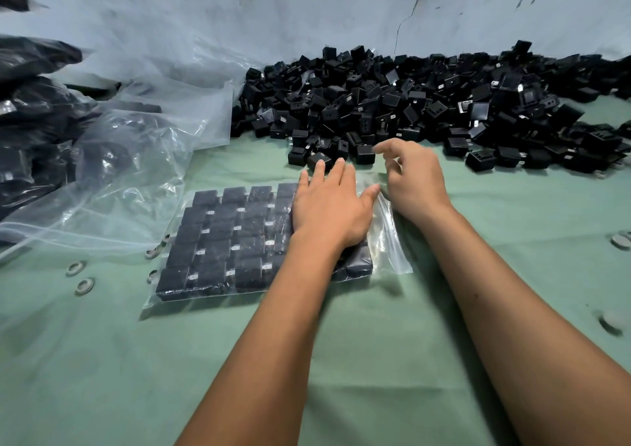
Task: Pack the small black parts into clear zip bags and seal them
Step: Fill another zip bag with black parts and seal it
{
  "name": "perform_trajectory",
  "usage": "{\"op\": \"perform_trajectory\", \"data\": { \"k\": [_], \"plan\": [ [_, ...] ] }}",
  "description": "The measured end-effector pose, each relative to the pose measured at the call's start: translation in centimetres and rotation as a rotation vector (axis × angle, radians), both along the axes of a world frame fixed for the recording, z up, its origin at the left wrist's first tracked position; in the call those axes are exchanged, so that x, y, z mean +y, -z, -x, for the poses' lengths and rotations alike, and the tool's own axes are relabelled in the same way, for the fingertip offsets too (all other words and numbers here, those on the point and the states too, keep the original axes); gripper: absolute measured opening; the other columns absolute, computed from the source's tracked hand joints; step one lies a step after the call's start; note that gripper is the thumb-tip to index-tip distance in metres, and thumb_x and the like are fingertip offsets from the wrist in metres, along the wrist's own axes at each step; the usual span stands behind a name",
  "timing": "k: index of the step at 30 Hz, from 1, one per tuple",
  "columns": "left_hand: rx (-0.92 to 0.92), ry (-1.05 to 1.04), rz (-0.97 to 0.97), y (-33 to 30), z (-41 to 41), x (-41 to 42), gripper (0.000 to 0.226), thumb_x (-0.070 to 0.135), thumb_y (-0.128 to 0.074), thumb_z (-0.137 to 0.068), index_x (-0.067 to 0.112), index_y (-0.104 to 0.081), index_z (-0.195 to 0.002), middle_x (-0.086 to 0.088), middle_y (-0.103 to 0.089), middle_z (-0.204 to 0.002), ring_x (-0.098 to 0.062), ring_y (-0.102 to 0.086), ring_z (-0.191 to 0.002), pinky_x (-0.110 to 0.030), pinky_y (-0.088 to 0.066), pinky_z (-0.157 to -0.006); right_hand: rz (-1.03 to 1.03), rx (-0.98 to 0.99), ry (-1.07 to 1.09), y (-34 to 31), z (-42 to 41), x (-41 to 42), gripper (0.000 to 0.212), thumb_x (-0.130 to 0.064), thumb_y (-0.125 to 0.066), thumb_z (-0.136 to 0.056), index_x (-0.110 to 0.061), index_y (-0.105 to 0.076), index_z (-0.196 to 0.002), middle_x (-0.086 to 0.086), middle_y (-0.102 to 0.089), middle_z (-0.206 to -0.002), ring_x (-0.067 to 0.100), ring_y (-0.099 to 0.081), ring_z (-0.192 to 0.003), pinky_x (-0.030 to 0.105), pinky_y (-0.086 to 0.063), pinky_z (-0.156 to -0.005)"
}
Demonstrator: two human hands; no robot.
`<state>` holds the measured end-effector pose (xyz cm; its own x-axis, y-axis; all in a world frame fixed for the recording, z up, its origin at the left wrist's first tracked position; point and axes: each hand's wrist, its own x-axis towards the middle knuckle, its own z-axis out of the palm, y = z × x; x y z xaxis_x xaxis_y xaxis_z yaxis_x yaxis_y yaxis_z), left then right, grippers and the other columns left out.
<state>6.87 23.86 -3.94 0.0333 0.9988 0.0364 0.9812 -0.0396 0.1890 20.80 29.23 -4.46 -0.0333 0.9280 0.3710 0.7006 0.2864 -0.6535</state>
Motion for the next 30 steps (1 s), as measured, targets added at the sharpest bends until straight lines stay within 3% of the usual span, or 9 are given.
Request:
{"op": "perform_trajectory", "data": {
  "k": [5,8,10,14,17,19,23,27,30],
  "plan": [
    [-0.004,0.002,0.005,0.1,0.0,0.0,0.069,0.059,-0.014,-0.107,0.021,-0.011,-0.165,0.004,-0.005,-0.173,-0.024,0.002,-0.159,-0.048,0.004,-0.127,0.155,-0.318,-0.104,-0.1,0.5,2.4,0.042,-0.02,-0.048,-0.105,-0.043,-0.057,-0.139,0.003,-0.055,-0.133,0.031,-0.038,-0.133,0.039,-0.037,-0.107],
    [-0.026,0.009,-0.013,-0.1,0.1,-0.1,0.063,0.054,-0.02,-0.108,0.023,-0.017,-0.164,0.002,-0.01,-0.172,-0.025,0.0,-0.159,-0.051,0.002,-0.128,0.131,-0.287,-0.032,-0.5,1.5,3.4,0.018,-0.041,-0.065,-0.097,-0.038,-0.065,-0.115,0.002,-0.061,-0.12,0.03,-0.051,-0.12,0.04,-0.046,-0.098],
    [-0.063,0.011,-0.044,-0.2,0.1,-0.2,0.056,0.049,-0.026,-0.109,0.027,-0.025,-0.161,-0.001,-0.016,-0.171,-0.028,-0.005,-0.159,-0.053,-0.001,-0.128,0.128,-0.227,0.05,-0.8,2.0,3.8,0.023,-0.048,-0.074,-0.089,-0.029,-0.061,-0.094,0.0,-0.065,-0.108,0.027,-0.057,-0.108,0.036,-0.047,-0.084],
    [-0.205,0.066,-0.133,-0.6,0.2,-0.3,0.04,0.035,-0.042,-0.109,0.034,-0.048,-0.149,-0.004,-0.03,-0.167,-0.027,-0.015,-0.157,-0.056,-0.01,-0.127,0.136,-0.115,0.252,-0.9,1.5,4.1,0.01,-0.023,-0.072,-0.088,-0.023,-0.063,-0.085,0.002,-0.069,-0.101,0.027,-0.064,-0.099,0.032,-0.045,-0.075],
    [-0.347,0.156,-0.252,-0.8,0.4,-0.2,0.034,0.018,-0.054,-0.104,0.032,-0.067,-0.133,-0.004,-0.048,-0.153,-0.021,-0.035,-0.146,-0.043,-0.029,-0.12,0.116,0.038,0.302,-0.8,0.5,3.7,0.016,-0.012,-0.06,-0.084,-0.024,-0.063,-0.094,0.001,-0.069,-0.1,0.026,-0.064,-0.096,0.032,-0.045,-0.073],
    [-0.4,0.201,-0.275,-0.8,0.5,-0.1,0.035,0.009,-0.056,-0.101,0.031,-0.074,-0.119,0.0,-0.054,-0.142,-0.017,-0.042,-0.137,-0.034,-0.037,-0.111,0.083,-0.113,0.159,-0.5,0.1,3.6,0.03,-0.015,-0.062,-0.088,-0.027,-0.062,-0.115,0.002,-0.067,-0.115,0.027,-0.06,-0.108,0.038,-0.05,-0.084],
    [-0.384,0.279,-0.296,-0.9,0.6,-0.2,0.046,-0.008,-0.058,-0.088,0.031,-0.08,-0.099,0.005,-0.056,-0.127,-0.016,-0.037,-0.133,-0.04,-0.04,-0.108,0.119,-0.471,-0.127,-0.9,0.2,3.8,0.052,-0.026,-0.058,-0.098,-0.039,-0.049,-0.147,0.0,-0.053,-0.143,0.033,-0.04,-0.136,0.048,-0.046,-0.103],
    [-0.391,0.316,-0.296,-1.4,0.7,-0.4,0.053,-0.013,-0.058,-0.082,0.035,-0.08,-0.091,0.005,-0.052,-0.132,-0.016,-0.029,-0.136,-0.042,-0.033,-0.113,0.126,-0.168,-0.028,-1.2,0.5,3.9,0.026,-0.033,-0.071,-0.089,-0.034,-0.069,-0.115,-0.005,-0.068,-0.108,0.025,-0.06,-0.11,0.035,-0.05,-0.081],
    [-0.429,0.326,-0.214,-2.0,0.8,-0.8,0.051,-0.009,-0.061,-0.083,0.038,-0.079,-0.09,0.009,-0.046,-0.137,-0.014,-0.022,-0.14,-0.045,-0.024,-0.119,0.124,-0.047,0.023,-1.1,0.2,3.7,0.014,-0.022,-0.076,-0.082,-0.029,-0.069,-0.092,-0.007,-0.065,-0.084,0.022,-0.066,-0.092,0.029,-0.046,-0.07]
  ]
}}
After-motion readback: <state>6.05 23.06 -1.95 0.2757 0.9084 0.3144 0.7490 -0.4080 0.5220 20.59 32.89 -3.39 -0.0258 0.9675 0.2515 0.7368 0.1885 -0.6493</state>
